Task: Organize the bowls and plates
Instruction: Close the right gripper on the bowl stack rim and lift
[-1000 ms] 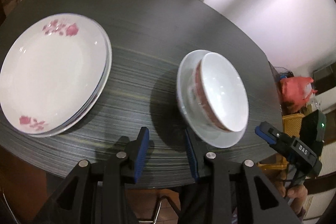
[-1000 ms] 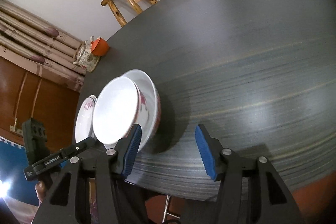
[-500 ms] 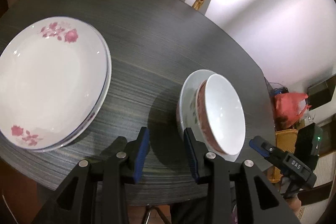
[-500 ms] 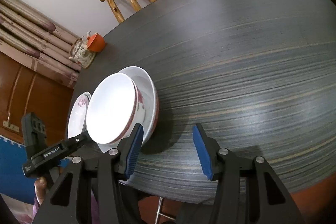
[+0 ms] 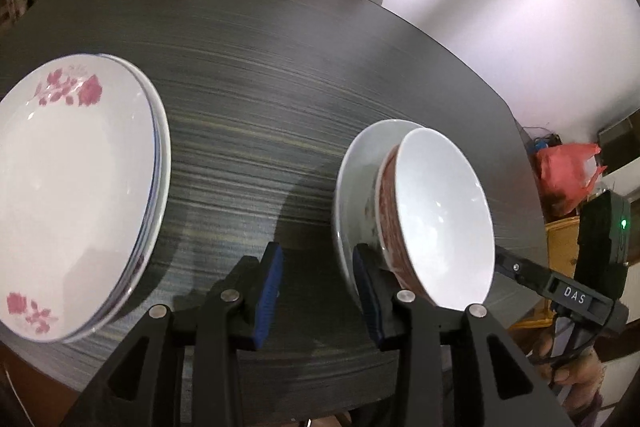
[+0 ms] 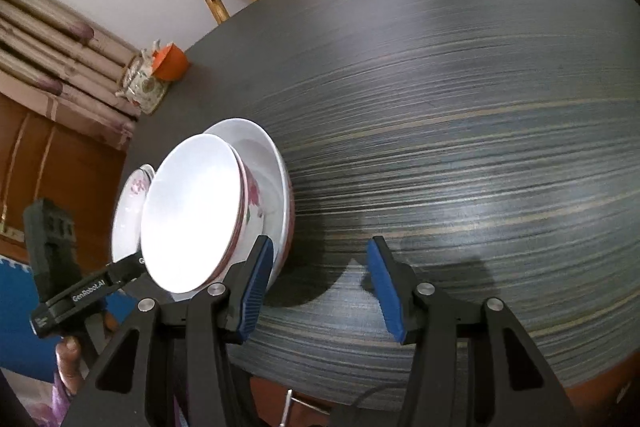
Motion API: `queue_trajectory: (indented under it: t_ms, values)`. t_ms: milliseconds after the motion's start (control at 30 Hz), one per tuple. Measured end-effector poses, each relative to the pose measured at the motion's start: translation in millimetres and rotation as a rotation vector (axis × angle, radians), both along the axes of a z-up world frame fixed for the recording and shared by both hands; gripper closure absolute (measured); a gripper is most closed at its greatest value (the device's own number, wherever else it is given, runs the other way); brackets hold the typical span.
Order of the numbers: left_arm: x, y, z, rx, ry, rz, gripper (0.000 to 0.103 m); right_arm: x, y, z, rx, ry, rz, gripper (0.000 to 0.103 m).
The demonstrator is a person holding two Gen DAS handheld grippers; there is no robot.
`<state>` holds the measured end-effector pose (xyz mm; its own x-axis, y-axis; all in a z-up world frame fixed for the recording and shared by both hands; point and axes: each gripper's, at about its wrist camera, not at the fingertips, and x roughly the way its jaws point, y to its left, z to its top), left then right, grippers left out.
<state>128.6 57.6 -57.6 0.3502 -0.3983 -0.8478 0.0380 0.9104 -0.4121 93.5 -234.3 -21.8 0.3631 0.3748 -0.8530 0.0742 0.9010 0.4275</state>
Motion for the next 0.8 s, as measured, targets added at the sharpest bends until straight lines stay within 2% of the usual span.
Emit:
queue_trajectory:
  t_ms: [167, 267, 367, 533, 800]
  values:
    - [7, -2, -6, 0.008, 0.003, -0.023, 0.065, 11, 4, -10, -0.024, 0.021, 0.017, 0.061]
    - [7, -9, -4, 0.067, -0.029, -0.049, 0.065, 19, 6, -15, -0.035, 0.03, 0.035, 0.065]
    - [5, -18, 0, 0.158, -0.078, -0.076, 0.061, 24, 9, -19, -0.037, 0.037, 0.05, 0.068]
    - [3, -19, -2, 0.192, -0.093, -0.079, 0.052, 30, 9, -19, -0.038, 0.033, 0.065, 0.068]
    - [-1, -28, 1, 0.263, -0.132, -0.117, 0.05, 34, 7, -20, -0.032, 0.029, 0.087, 0.068]
